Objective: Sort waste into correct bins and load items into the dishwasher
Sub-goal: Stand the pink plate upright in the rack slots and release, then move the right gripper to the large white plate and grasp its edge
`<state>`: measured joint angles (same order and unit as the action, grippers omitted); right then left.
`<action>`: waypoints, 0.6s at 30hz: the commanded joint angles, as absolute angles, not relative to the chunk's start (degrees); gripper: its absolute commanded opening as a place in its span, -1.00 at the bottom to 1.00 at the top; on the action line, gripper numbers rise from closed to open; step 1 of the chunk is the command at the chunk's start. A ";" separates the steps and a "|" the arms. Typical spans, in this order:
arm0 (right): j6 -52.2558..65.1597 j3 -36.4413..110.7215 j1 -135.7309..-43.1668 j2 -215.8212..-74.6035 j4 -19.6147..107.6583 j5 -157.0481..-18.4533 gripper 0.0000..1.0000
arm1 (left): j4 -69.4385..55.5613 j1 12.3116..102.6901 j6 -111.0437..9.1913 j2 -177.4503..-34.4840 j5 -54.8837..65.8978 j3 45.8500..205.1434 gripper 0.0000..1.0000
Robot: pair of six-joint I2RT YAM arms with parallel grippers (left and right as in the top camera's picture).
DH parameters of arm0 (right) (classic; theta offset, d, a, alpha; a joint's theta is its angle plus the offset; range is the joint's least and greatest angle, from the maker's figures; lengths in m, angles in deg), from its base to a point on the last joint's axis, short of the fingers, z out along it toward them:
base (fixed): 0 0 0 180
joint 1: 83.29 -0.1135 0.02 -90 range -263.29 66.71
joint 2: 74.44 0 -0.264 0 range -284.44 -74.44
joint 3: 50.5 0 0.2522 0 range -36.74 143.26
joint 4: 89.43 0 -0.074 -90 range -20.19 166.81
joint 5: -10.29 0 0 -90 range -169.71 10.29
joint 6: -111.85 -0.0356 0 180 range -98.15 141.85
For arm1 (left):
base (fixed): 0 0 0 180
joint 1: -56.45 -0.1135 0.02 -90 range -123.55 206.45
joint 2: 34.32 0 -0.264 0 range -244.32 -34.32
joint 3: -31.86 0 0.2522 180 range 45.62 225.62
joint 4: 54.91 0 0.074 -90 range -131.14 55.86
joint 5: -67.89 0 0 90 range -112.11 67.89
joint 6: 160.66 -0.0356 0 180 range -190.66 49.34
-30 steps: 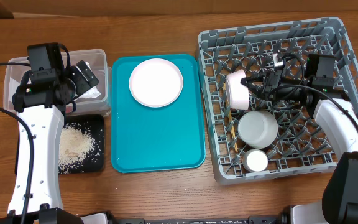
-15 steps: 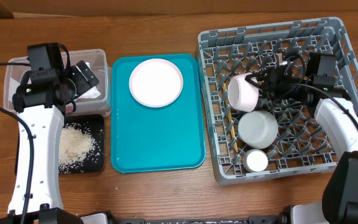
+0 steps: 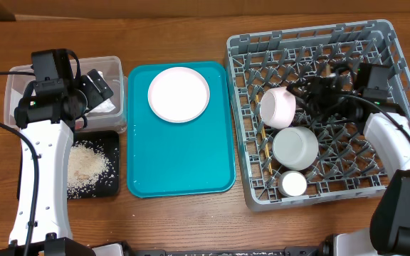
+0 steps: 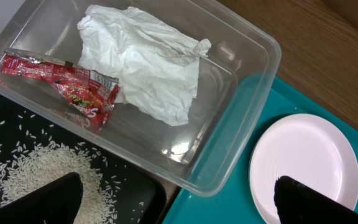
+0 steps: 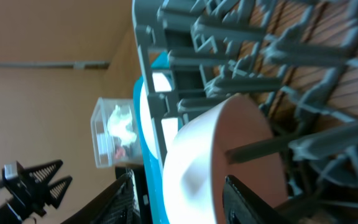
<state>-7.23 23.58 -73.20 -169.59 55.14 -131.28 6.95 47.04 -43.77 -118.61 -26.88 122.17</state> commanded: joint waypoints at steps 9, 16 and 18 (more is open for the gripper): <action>-8.61 28.78 -74.71 -166.10 55.60 -131.15 0.03 | 6.86 47.09 -43.22 -118.44 -26.97 123.40 1.00; -8.17 29.50 -82.82 -166.05 59.25 -127.69 0.03 | 6.86 47.09 -43.22 -118.44 -26.99 123.40 1.00; -8.17 29.57 -86.03 -166.05 60.84 -125.40 0.02 | 6.86 47.09 -43.22 -118.44 -26.97 123.40 0.99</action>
